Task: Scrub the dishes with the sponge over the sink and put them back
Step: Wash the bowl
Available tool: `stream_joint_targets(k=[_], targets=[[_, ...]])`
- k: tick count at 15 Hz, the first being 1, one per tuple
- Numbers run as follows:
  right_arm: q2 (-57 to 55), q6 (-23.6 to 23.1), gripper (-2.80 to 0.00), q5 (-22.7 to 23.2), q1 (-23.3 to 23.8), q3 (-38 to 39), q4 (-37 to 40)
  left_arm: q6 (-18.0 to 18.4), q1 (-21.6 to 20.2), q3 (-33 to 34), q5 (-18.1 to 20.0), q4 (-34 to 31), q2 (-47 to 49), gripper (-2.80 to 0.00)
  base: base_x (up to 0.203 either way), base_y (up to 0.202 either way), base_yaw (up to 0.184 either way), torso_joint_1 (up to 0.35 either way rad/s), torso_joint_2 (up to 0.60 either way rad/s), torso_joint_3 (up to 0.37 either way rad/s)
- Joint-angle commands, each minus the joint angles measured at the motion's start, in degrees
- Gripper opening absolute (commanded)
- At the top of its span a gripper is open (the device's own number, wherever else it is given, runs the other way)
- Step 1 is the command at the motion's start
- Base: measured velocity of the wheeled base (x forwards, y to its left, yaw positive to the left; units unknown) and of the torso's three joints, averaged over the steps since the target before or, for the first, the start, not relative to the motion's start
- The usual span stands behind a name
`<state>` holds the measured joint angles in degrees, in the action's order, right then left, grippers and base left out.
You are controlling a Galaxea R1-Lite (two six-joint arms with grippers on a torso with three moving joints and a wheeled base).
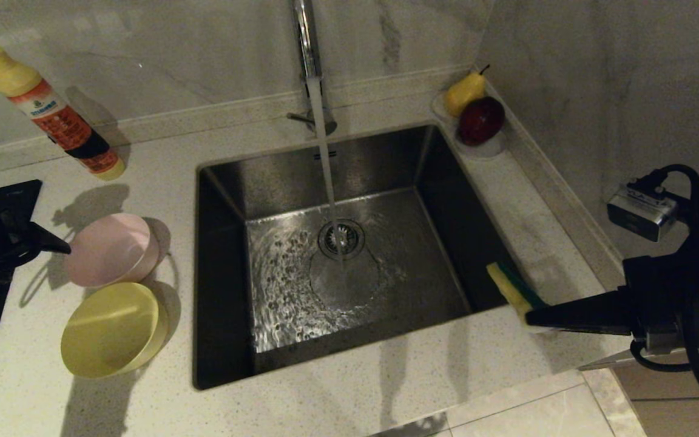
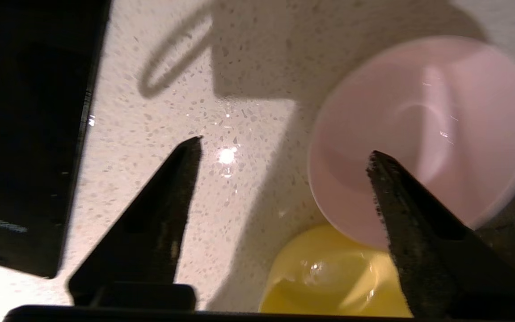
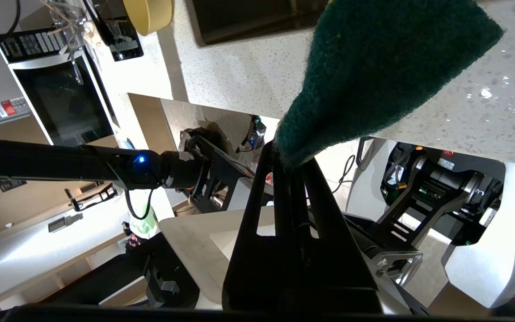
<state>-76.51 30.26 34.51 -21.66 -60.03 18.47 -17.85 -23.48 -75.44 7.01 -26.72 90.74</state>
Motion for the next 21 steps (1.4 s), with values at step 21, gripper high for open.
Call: stream_joint_targets(k=[21], targets=[[-1.10, -1.25, -2.80, 3.63, 3.91, 4.60, -4.05, -0.60, 1.42, 0.03, -3.23, 0.44, 9.54, 0.00, 0.000, 0.000, 0.000, 0.000, 0.00, 0.000]])
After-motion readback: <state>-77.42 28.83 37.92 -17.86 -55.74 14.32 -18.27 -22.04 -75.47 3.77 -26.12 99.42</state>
